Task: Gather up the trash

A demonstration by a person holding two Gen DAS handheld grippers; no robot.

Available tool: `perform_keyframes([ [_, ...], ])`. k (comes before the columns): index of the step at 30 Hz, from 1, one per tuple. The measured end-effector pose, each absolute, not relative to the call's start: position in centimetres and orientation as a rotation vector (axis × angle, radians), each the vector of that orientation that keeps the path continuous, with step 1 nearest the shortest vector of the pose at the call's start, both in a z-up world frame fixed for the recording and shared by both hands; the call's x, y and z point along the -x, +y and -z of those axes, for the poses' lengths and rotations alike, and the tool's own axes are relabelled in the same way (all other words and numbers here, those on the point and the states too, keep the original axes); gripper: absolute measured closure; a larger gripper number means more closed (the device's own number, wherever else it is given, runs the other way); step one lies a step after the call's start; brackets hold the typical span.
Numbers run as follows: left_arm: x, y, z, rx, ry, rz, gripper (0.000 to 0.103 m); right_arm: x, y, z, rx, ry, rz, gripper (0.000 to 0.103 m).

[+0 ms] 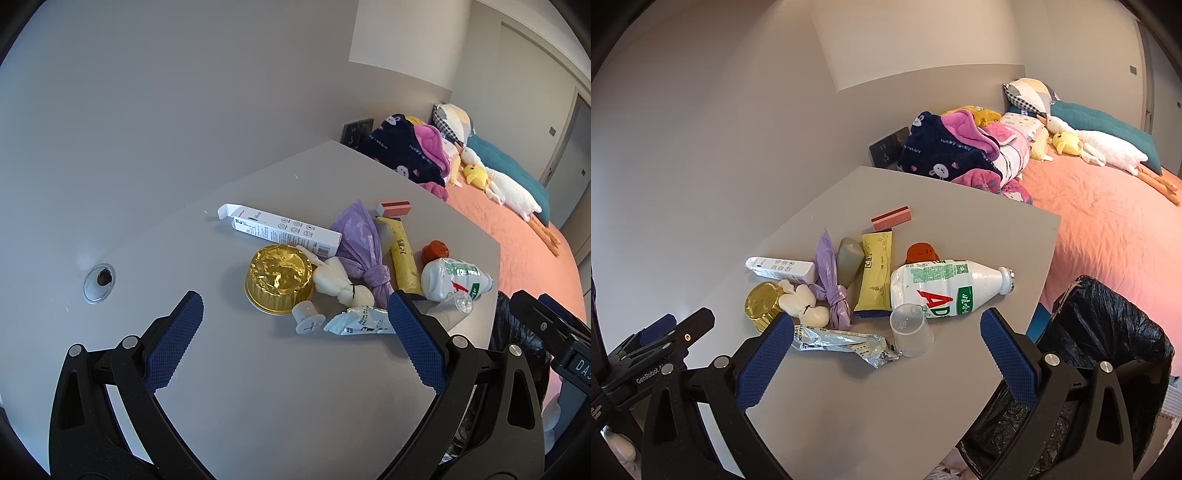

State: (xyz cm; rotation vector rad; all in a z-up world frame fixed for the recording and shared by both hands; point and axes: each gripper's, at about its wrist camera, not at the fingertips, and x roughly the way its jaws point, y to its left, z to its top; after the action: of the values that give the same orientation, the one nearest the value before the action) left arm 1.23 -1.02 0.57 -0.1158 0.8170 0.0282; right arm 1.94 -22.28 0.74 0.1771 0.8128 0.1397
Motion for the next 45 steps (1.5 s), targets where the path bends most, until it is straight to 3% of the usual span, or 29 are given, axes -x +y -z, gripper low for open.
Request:
perform_keyframes([
  [4, -1.8, -0.9, 0.2, 0.092, 0.829, -0.044, 0.008, -2.4, -22.3, 0.1, -0.188, 0.829, -0.148, 0.003],
  [7, -2.5, -0.5, 0.9, 0.09, 0.846, -0.054, 0.022, -2.8, -22.1, 0.8, -0.183, 0.842, -0.142, 0.003],
  [21, -7.0, 0.2, 4.7, 0.072, 0.945, -0.019, 0.022, -6.1, -22.5, 4.6, -0.203, 0.943, -0.089, 0.025],
  [37, -10.3, 1.4, 8.5, 0.049, 1.023, -0.014, 0.022, -8.7, -22.3, 8.3, -0.185, 1.027, -0.043, 0.042],
  [40, -10.7, 1.8, 9.2, 0.058, 1.036, -0.014, 0.022, -9.0, -22.3, 8.7, -0.182, 1.035, -0.048, 0.05],
  [42, -10.9, 2.2, 9.6, 0.062, 1.044, -0.015, 0.023, -9.2, -22.1, 9.0, -0.179, 1.044, -0.06, 0.062],
  [45, -10.9, 2.6, 9.7, 0.067, 1.035, -0.009, 0.03, -9.2, -21.8, 8.8, -0.159, 1.03, -0.064, 0.063],
])
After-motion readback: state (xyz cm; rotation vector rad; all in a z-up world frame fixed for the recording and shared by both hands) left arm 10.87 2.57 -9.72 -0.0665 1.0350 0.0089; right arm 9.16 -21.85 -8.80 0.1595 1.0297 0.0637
